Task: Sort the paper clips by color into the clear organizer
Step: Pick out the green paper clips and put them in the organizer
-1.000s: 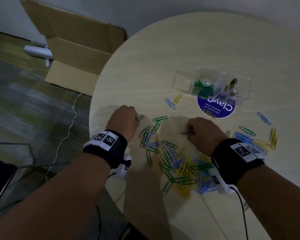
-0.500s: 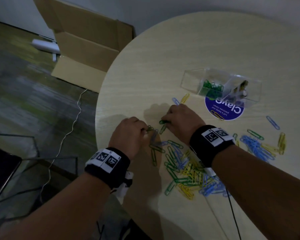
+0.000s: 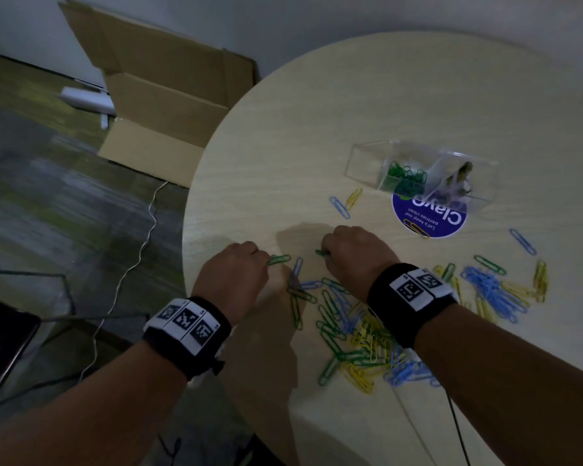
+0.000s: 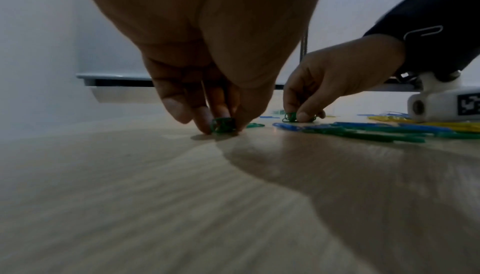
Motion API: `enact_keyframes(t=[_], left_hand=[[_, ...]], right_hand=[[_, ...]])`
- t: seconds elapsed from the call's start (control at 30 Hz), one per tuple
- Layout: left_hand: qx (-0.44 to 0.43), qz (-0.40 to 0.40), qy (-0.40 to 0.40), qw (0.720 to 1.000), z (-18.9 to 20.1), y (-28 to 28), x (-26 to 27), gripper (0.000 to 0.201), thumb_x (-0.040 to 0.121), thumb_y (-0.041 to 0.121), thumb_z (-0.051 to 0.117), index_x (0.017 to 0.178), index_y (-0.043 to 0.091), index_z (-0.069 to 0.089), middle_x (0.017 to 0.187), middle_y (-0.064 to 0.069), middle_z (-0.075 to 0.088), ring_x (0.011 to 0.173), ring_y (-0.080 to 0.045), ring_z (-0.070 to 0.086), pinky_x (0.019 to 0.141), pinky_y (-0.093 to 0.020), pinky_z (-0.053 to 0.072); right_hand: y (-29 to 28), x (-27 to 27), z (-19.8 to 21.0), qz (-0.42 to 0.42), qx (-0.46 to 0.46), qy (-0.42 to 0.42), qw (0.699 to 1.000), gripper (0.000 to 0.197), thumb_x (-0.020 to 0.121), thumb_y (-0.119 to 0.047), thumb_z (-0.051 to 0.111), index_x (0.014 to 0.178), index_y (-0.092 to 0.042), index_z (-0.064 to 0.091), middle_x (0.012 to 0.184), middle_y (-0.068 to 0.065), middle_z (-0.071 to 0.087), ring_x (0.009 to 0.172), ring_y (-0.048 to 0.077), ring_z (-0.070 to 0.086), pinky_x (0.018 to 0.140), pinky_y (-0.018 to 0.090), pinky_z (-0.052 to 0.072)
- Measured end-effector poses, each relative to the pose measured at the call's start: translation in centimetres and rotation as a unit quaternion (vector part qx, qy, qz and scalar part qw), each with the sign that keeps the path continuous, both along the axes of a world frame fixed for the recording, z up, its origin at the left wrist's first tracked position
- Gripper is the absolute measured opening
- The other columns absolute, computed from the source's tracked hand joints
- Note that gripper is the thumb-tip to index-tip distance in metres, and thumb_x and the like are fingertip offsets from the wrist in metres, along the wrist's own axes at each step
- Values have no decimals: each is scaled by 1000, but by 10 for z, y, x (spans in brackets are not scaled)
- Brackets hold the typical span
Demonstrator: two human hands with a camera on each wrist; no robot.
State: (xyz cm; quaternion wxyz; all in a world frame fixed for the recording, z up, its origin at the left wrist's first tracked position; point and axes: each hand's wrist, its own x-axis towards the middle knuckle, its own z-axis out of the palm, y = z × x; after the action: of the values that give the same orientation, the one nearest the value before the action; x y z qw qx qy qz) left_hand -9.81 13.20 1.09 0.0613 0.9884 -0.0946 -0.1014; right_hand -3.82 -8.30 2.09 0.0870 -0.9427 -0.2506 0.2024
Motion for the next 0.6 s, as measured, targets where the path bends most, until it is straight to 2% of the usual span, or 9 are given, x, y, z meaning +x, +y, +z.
enact_keyframes(t=[0.07,0.13,0.27,0.33,0.4,0.47,0.53,0.6], left_hand=[[18,0,8,1000,3,-4,5,5,79,13,64,77,9,63,77,-10,59,68,-32,58,51,-39,51],[28,-9,20,999,3,-7,11,9,76,13,66,76,8,59,77,-11,57,70,-32,57,50,-38,49],[-10,-22,49,999,5,-11,23,8,83,16,60,82,9,56,82,-10,55,75,-32,55,60,-38,45],[-35,-10,61,997,10,-17,27,8,88,19,58,86,11,57,83,-7,55,77,-29,56,63,-35,42],[-80,19,68,994,20,-26,32,8,89,22,60,90,14,60,84,-3,58,78,-26,57,64,-32,40],[-132,41,59,989,34,-48,48,8,87,25,63,91,18,61,85,-1,62,80,-23,59,67,-31,43],[-193,54,37,979,51,-78,69,7,84,24,67,87,20,63,83,-1,67,78,-23,64,71,-34,49],[-267,80,45,959,65,-111,95,4,84,19,67,84,18,63,78,-2,70,70,-18,68,69,-34,54]], right_hand=[[-4,-6,0,-23,6,-14,1000,19,86,-15,52,102,-6,59,102,20,57,96,40,56,77,45,47],[-11,-11,0,-47,24,-29,998,13,81,-12,56,92,-5,61,92,21,60,86,42,59,69,45,48],[-33,-14,3,-95,30,-2,995,19,85,-21,51,99,-11,61,102,16,60,97,37,57,77,40,44],[-50,-16,10,-146,72,-9,987,19,83,-24,55,96,-15,64,98,13,64,95,36,59,76,38,44],[-67,-17,20,-215,134,-18,967,16,78,-24,63,91,-17,69,92,10,69,90,33,63,74,36,46],[-89,-13,32,-301,184,-25,935,14,75,-22,70,89,-19,72,87,7,73,87,27,67,73,30,48],[-109,-1,43,-367,206,-49,906,16,76,-21,69,92,-22,71,81,4,73,82,23,67,67,24,42],[-125,19,49,-412,224,-80,879,14,75,-21,66,89,-22,66,73,1,67,77,23,64,62,23,37]])
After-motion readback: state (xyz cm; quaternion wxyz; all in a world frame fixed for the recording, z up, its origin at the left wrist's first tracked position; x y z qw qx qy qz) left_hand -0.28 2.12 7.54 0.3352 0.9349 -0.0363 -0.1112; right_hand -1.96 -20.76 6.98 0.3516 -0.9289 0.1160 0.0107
